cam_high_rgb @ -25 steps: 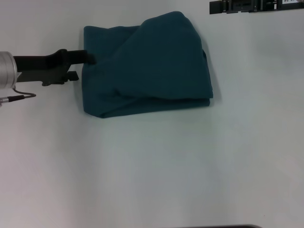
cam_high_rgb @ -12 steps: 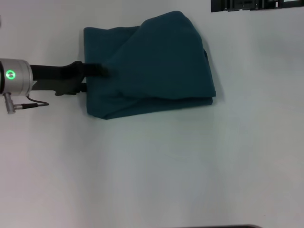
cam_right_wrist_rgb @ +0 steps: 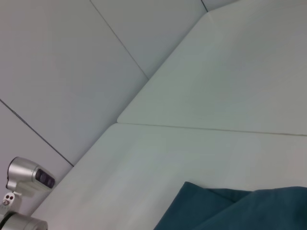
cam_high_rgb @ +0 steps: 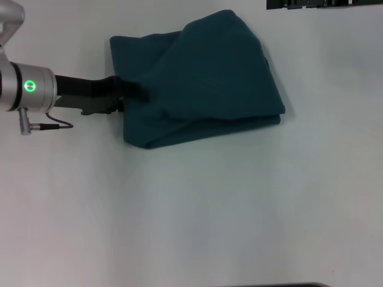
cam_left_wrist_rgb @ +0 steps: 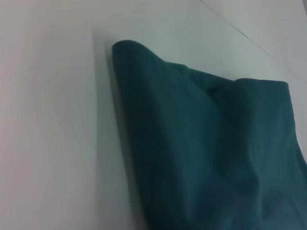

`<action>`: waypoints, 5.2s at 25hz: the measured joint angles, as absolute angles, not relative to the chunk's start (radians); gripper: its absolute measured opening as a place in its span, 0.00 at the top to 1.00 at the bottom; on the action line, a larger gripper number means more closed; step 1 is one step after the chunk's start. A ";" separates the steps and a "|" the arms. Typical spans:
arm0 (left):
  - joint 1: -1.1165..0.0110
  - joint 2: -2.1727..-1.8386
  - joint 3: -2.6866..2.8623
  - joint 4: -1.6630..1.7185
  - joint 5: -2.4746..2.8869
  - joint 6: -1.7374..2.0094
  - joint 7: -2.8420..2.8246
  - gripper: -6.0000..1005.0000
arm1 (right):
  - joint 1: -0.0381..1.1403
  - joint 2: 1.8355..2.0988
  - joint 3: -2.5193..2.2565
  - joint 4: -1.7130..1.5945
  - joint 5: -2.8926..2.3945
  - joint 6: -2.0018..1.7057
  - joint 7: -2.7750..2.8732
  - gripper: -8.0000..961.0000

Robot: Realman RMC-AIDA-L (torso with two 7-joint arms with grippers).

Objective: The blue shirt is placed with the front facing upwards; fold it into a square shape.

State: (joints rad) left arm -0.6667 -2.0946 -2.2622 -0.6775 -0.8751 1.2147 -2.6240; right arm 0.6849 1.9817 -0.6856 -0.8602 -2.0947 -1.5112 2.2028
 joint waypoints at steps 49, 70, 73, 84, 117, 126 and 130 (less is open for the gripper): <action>-0.578 -2.000 -2.275 -0.677 -0.876 1.508 -2.552 0.88 | 0.678 1.980 -0.684 -0.857 -2.092 -1.520 2.217 0.02; -0.499 -2.027 -2.503 -0.839 -0.946 1.628 -2.550 0.42 | 0.688 1.980 -0.684 -0.854 -2.092 -1.522 2.218 0.02; -0.525 -2.031 -2.511 -0.746 -0.968 1.636 -2.543 0.37 | 0.689 1.980 -0.684 -0.841 -2.092 -1.522 2.218 0.02; -0.525 -2.037 -2.507 -0.644 -0.943 1.574 -2.561 0.36 | 0.683 1.972 -0.684 -0.834 -2.092 -1.522 2.218 0.02; -0.458 -2.043 -2.516 -0.740 -0.879 1.801 -2.436 0.36 | 0.676 1.969 -0.684 -0.831 -2.092 -1.535 2.214 0.02; -0.438 -2.095 -2.621 -0.733 -0.978 1.880 -1.689 0.36 | 0.627 2.034 -0.694 -0.859 -2.093 -1.594 1.732 0.02; -0.436 -2.111 -2.622 -0.718 -0.981 1.822 -1.562 0.36 | 0.563 2.092 -0.705 -0.865 -2.085 -1.604 1.510 0.02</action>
State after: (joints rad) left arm -0.4355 -2.1111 -2.6225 -0.7183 -0.9806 1.8216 -1.5620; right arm 0.5633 2.0920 -0.7049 -0.8652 -2.0850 -1.6035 1.5101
